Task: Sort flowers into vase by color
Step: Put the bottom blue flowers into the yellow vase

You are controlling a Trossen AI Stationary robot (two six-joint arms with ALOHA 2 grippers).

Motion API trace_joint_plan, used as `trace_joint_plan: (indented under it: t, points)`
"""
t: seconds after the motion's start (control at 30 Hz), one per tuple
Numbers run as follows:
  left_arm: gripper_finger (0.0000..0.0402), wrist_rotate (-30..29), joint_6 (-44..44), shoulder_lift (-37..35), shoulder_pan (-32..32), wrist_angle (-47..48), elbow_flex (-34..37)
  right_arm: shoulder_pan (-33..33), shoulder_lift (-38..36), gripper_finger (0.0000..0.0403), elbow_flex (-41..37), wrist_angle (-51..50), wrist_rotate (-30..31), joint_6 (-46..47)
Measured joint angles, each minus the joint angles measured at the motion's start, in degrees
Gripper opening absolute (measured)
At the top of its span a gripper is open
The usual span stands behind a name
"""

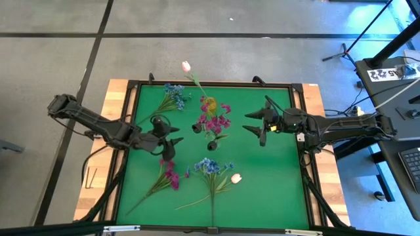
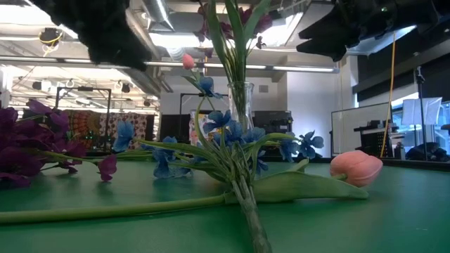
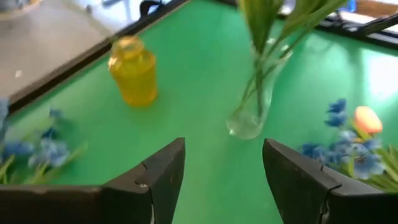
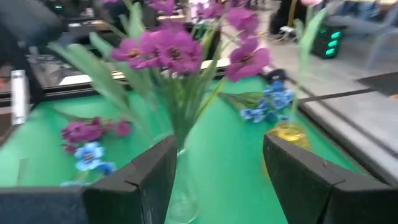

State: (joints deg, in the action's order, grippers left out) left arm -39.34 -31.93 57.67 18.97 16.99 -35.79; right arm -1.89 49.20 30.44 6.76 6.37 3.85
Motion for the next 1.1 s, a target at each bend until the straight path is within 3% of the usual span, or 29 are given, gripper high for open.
trace_joint_plan:
  t: [0.27,0.4,0.63,0.77,0.9,1.1]
  points:
    - [0.021,5.52,-5.69,0.04,1.35,3.33,-0.01,0.53,-1.61,0.0239,2.89,-4.38,-10.73,4.55]
    - [0.021,5.41,-7.26,0.04,1.19,4.5,-0.01,5.13,-1.12,0.0239,2.96,-4.89,-11.42,5.1]
    - [0.021,4.15,-8.2,0.07,0.93,4.58,0.0,18.88,1.3,0.0239,2.96,-7.09,1.8,9.92]
    - [0.021,3.07,-8.75,0.07,0.93,4.44,0.0,23.96,5.13,0.0239,2.96,-6.36,6.18,15.11]
    - [0.021,2.62,-9.96,0.07,0.92,4.44,0.0,26.81,11.65,0.0239,2.96,-2.98,7.12,24.53]
    - [0.021,2.46,-11.29,0.07,0.93,4.38,0.0,31.03,24.83,0.0239,2.96,11.71,6.1,33.07]
